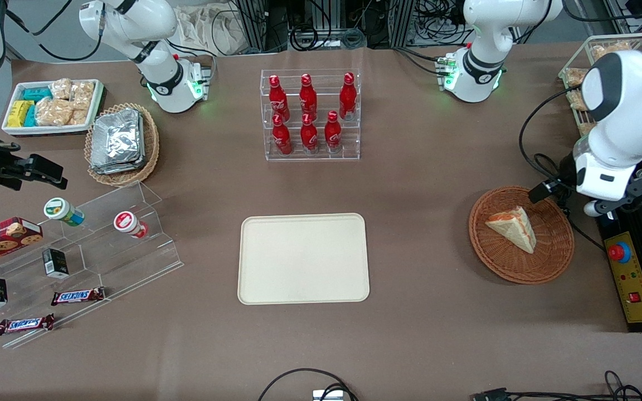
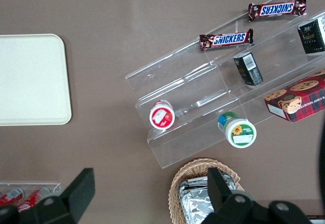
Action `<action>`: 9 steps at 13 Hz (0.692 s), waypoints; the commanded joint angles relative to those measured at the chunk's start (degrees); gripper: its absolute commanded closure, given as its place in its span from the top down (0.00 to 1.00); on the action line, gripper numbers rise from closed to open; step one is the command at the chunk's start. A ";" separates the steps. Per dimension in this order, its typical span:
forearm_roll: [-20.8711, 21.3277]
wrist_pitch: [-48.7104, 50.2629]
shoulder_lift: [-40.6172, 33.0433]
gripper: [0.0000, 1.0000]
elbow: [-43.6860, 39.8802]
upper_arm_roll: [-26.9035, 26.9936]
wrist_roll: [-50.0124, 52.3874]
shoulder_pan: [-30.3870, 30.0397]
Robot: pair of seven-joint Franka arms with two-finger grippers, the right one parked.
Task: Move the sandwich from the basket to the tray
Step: 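Move the left gripper over the sandwich in the wicker basket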
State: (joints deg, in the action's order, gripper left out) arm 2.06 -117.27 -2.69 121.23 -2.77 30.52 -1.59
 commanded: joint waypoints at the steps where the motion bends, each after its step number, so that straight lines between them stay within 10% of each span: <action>1: 0.40 -5.58 -1.53 1.00 5.15 -0.22 4.80 -0.43; 9: 0.40 -18.33 6.90 1.00 8.32 -0.22 13.67 -2.98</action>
State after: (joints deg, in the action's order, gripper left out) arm 2.06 -132.98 2.39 129.43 -2.66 40.43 -4.44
